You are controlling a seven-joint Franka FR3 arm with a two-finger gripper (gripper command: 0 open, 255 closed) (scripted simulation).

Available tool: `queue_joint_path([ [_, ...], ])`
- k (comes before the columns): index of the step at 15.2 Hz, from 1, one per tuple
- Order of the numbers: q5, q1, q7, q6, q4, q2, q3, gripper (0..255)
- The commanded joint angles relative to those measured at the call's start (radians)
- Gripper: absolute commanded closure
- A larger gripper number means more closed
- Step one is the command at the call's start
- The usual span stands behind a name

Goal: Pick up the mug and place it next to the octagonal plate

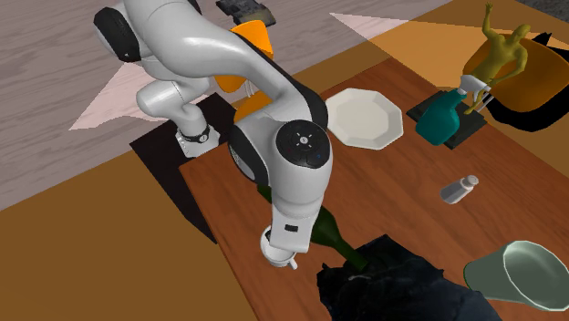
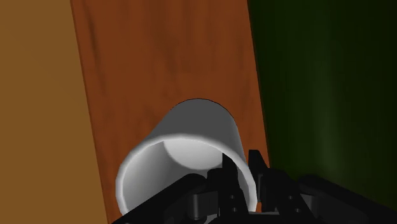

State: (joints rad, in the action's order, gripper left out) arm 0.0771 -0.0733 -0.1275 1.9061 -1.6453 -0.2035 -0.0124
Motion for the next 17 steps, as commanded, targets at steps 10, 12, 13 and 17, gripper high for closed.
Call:
queue_joint_path([
  [10,-0.002,-0.001,0.008,-0.082,0.083,-0.002,0.0,255],
  [12,-0.003,0.0,0.01,-0.109,0.111,-0.003,0.0,255],
  [13,-0.003,0.0,0.011,-0.123,0.126,-0.004,0.0,255],
  [17,-0.004,0.0,0.014,-0.179,0.188,-0.01,0.0,255],
])
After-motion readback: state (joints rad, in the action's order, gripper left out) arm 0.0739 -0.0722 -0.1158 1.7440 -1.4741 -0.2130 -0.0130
